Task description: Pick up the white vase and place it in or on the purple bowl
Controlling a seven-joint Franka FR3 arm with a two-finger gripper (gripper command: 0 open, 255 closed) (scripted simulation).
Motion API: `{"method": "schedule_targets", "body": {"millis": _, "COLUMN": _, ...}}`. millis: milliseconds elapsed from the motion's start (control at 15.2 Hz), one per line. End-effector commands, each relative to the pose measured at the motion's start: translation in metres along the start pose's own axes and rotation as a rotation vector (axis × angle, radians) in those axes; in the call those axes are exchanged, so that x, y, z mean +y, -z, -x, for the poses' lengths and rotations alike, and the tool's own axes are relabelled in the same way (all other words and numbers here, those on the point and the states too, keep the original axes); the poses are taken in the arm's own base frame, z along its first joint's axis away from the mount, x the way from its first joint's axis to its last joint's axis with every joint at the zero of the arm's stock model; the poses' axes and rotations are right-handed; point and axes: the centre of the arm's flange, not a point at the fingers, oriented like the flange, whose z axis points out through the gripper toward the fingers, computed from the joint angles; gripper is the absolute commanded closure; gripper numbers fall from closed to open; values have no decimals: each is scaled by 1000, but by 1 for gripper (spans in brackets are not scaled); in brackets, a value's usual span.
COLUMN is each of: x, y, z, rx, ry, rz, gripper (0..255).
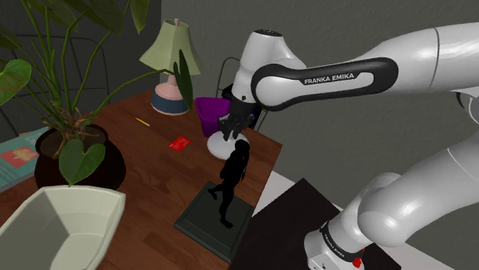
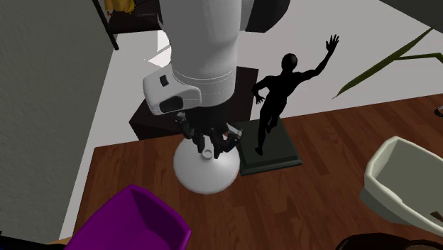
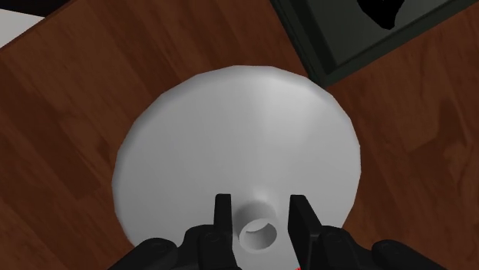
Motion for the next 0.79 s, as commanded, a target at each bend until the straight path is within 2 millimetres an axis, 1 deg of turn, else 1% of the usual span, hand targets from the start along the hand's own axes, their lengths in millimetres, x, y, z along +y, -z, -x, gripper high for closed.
{"method": "schedule_targets", "body": {"millis": 0, "x": 0, "y": 11, "z": 0, "rx": 0, "ry": 0, "rz": 0, "gripper": 255}}
{"method": "schedule_targets", "body": {"millis": 726, "x": 1, "y": 69, "z": -2, "rx": 0, "ry": 0, "rz": 0, "gripper": 255}}
